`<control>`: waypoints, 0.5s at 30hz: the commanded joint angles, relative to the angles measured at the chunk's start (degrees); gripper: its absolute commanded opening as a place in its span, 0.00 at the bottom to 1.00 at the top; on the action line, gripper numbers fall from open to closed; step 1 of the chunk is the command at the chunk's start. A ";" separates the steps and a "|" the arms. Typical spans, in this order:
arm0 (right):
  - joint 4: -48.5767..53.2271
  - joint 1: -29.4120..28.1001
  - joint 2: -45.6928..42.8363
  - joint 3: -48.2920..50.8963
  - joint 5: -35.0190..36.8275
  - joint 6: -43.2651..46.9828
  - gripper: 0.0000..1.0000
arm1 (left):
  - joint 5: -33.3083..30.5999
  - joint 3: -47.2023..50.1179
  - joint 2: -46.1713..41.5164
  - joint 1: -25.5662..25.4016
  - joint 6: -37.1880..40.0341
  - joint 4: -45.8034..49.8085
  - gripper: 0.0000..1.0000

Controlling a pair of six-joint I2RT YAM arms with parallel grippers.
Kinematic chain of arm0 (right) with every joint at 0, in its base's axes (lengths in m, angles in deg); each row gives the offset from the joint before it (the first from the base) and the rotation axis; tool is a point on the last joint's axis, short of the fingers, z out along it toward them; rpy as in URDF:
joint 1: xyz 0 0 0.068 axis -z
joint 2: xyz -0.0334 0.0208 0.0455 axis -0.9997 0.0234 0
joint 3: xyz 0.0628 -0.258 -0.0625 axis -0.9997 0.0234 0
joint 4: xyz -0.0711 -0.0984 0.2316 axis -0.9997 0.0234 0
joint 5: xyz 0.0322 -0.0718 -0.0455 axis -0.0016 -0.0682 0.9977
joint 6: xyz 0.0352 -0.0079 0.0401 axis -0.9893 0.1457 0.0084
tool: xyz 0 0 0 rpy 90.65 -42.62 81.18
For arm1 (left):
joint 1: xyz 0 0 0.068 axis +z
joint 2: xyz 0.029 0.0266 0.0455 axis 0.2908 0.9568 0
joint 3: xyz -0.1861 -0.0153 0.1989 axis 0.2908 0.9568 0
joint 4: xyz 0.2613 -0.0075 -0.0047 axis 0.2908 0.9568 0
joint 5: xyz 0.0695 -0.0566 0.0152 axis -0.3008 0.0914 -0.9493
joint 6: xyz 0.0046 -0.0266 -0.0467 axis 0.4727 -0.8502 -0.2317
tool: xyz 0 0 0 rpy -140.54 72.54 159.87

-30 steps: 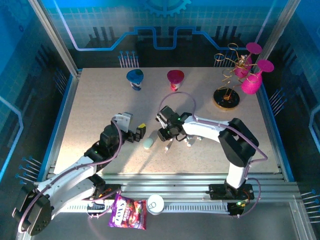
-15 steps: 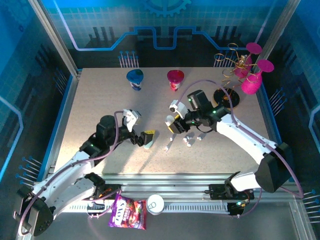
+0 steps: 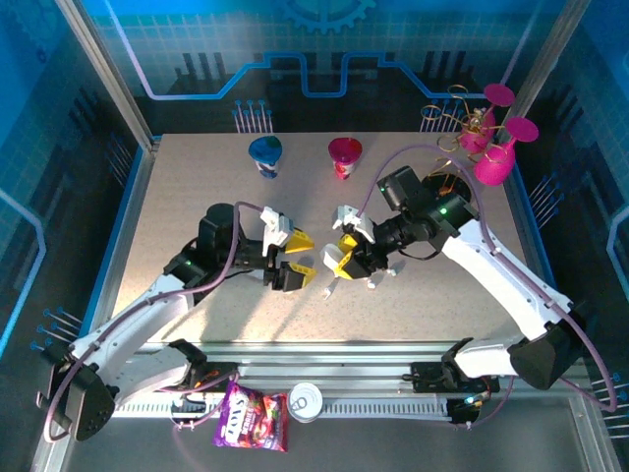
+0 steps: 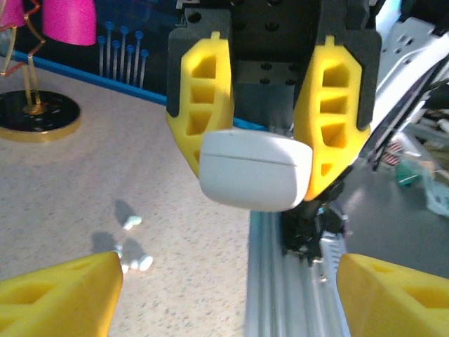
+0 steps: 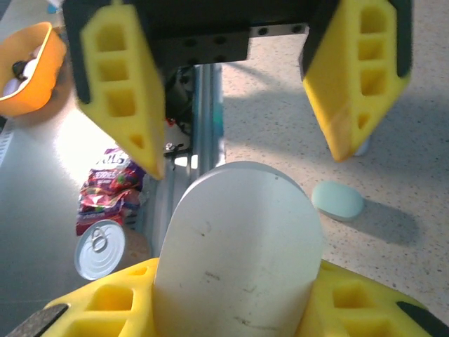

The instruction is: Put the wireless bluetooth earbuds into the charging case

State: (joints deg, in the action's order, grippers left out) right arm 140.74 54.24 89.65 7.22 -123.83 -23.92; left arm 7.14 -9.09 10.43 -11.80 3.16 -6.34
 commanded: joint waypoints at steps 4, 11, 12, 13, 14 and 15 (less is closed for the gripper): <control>6.74 -2.19 3.65 -5.34 -0.72 4.50 0.30 | 9.04 -5.43 3.27 0.00 0.84 -0.01 0.64; 6.71 -2.75 6.77 -8.95 -0.83 5.19 0.30 | 10.95 -6.85 5.05 -0.09 1.94 2.06 0.54; 6.64 -2.75 7.15 -9.34 -0.92 5.25 0.30 | 11.02 -6.79 5.25 -0.15 2.03 2.05 0.52; 6.64 -2.76 7.56 -9.78 -1.01 5.34 0.30 | 11.15 -6.91 5.30 -0.12 2.12 2.09 0.51; 6.72 -2.76 7.86 -10.09 -1.16 5.52 0.29 | 11.24 -6.92 5.39 -0.12 2.25 2.15 0.51; 6.74 -2.76 8.10 -10.38 -1.20 5.56 0.29 | 11.24 -6.89 5.47 -0.16 2.34 2.19 0.51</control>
State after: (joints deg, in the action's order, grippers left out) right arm 146.51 51.95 96.90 -0.83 -123.94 -19.66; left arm 14.90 -14.23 15.63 -11.76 3.77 -5.38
